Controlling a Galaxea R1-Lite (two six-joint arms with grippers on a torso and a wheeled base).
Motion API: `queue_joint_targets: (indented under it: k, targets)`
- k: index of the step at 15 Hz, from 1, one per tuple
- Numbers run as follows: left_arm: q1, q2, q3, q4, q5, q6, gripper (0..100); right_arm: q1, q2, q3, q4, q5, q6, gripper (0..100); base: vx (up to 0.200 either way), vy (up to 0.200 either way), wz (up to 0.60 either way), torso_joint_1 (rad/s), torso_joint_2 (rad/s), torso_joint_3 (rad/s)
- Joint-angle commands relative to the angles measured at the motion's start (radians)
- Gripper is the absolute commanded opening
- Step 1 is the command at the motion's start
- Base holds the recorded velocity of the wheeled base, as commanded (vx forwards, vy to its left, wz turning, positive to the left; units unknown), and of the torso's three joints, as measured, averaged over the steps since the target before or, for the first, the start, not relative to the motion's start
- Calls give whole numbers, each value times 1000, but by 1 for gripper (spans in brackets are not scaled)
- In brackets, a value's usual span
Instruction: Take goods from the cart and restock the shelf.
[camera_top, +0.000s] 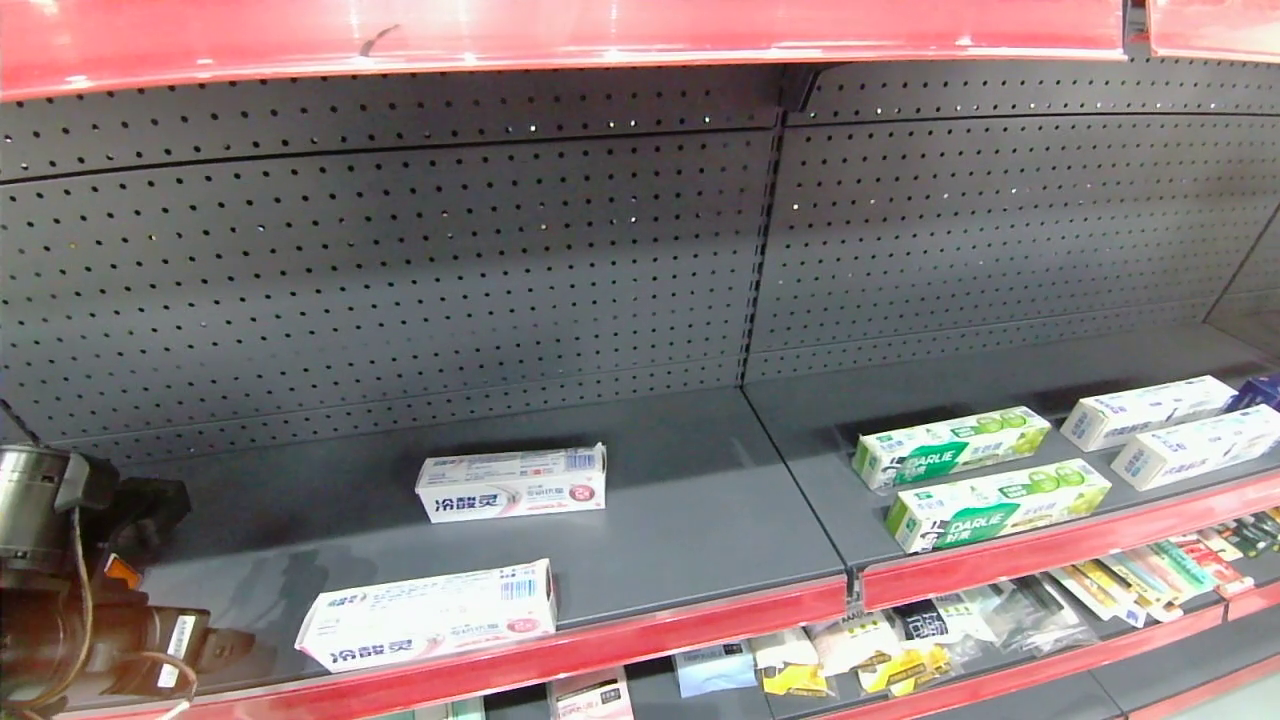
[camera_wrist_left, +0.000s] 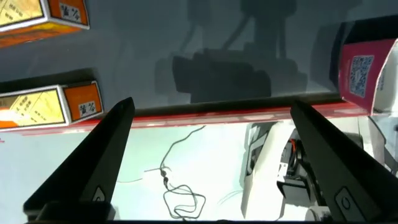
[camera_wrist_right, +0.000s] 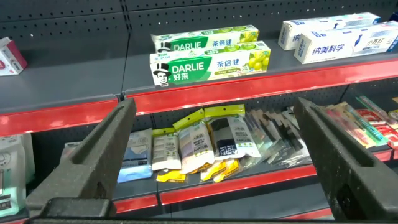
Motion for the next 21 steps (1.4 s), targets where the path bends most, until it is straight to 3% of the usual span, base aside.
queue_joint_targets:
  k: [1,21]
  targets:
    - [-15,31,1,-19,0,-4,100,0,0,0,0,1,0,100,0,0,0,0,0,0]
    - [-124,94,-9,-98,0,-9,100,0,0,0,0,1,0,100,0,0,0,0,0,0]
